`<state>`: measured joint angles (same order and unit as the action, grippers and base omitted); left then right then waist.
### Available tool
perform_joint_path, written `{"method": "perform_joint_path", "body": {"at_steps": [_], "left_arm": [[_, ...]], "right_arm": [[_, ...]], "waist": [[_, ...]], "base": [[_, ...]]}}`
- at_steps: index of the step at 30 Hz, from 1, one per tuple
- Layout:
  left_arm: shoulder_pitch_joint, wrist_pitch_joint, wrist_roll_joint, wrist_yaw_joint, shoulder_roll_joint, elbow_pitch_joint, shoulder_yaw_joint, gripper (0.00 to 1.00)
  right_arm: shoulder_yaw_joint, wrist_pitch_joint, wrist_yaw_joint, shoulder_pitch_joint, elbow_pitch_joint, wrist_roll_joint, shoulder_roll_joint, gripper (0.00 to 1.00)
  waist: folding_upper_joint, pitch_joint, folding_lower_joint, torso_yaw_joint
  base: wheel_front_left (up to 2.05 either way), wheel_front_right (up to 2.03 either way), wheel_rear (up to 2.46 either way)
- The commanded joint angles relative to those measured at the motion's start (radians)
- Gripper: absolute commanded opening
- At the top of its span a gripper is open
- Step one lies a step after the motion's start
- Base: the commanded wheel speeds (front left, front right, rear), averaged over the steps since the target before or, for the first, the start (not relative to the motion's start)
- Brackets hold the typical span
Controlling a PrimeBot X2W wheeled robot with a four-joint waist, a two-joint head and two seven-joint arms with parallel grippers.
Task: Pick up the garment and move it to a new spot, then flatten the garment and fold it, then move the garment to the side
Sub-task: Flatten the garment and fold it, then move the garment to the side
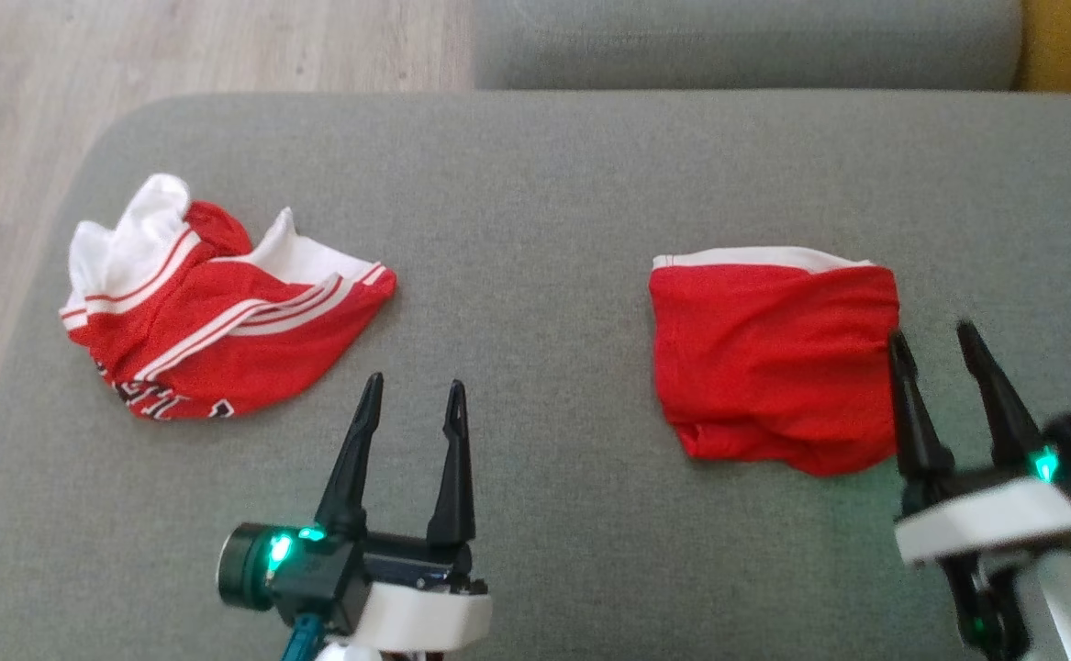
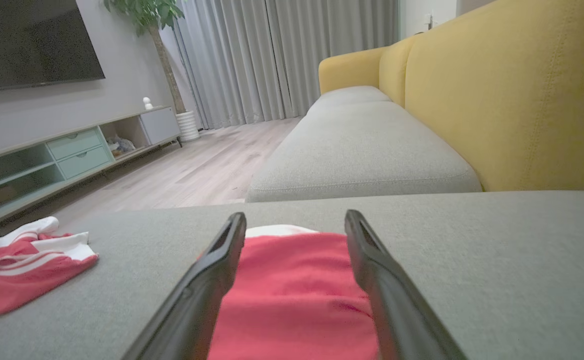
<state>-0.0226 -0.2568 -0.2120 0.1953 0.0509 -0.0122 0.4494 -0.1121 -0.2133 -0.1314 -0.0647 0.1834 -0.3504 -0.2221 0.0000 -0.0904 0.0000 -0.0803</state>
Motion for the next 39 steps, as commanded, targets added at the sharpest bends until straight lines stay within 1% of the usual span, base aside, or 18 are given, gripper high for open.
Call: {"method": "perform_joint_path", "body": {"at_steps": [1, 3, 6, 8, 10, 13, 19, 25, 31, 39], "left_arm": [[-0.015, -0.005, -0.005, 0.007, -0.001, 0.037, -0.037, 1.0], [0.003, -0.005, 0.0, 0.01, -0.001, 0.039, -0.051, 1.0], [0.045, -0.005, 0.009, 0.013, -0.001, 0.035, -0.079, 1.0], [0.076, -0.005, 0.014, 0.014, -0.001, 0.032, -0.106, 1.0], [0.102, -0.005, 0.031, 0.009, 0.0, 0.024, -0.132, 1.0], [0.137, -0.005, 0.05, -0.008, 0.002, 0.011, -0.165, 1.0], [0.183, -0.005, 0.074, -0.037, 0.001, -0.013, -0.207, 1.0], [0.199, -0.005, 0.084, -0.05, 0.0, -0.02, -0.231, 1.0], [0.199, -0.005, 0.108, -0.057, 0.0, -0.028, -0.237, 1.0], [0.19, -0.005, 0.11, -0.065, 0.0, -0.038, -0.247, 1.0]], "right_arm": [[-0.013, -0.015, 0.001, -0.011, -0.039, 0.008, -0.005, 1.0], [0.01, -0.035, 0.001, 0.028, -0.04, 0.019, -0.007, 1.0], [0.05, -0.047, 0.001, 0.075, -0.036, 0.03, 0.023, 1.0], [0.068, -0.048, 0.001, 0.098, -0.069, 0.058, 0.047, 1.0], [0.067, -0.048, 0.001, 0.122, -0.088, 0.088, 0.065, 1.0], [0.052, -0.048, 0.001, 0.15, -0.087, 0.132, 0.075, 1.0], [0.025, -0.048, 0.001, 0.195, -0.067, 0.16, 0.086, 1.0], [0.031, -0.048, 0.001, 0.222, -0.046, 0.18, 0.099, 1.0], [0.044, -0.048, 0.001, 0.225, -0.027, 0.189, 0.118, 1.0], [0.042, -0.048, 0.001, 0.227, -0.016, 0.195, 0.127, 1.0]], "waist": [[0.0, 0.018, 0.0, -0.003], [0.0, 0.042, 0.0, -0.004], [0.0, 0.087, 0.0, -0.003], [0.0, 0.102, 0.0, 0.002], [0.0, 0.117, 0.0, 0.009], [0.0, 0.138, 0.0, 0.017], [0.0, 0.179, 0.0, 0.023], [0.0, 0.194, 0.0, 0.022], [0.0, 0.191, 0.0, 0.021], [0.0, 0.188, 0.0, 0.019]], "base": [[0.0, 0.0, 0.0], [0.0, 0.0, 0.0], [0.0, 0.0, 0.0], [0.0, 0.0, 0.0], [0.0, 0.0, 0.0], [0.0, 0.0, 0.0], [0.0, 0.0, 0.0], [0.0, 0.0, 0.0], [0.0, 0.0, 0.0], [0.0, 0.0, 0.0]]}}
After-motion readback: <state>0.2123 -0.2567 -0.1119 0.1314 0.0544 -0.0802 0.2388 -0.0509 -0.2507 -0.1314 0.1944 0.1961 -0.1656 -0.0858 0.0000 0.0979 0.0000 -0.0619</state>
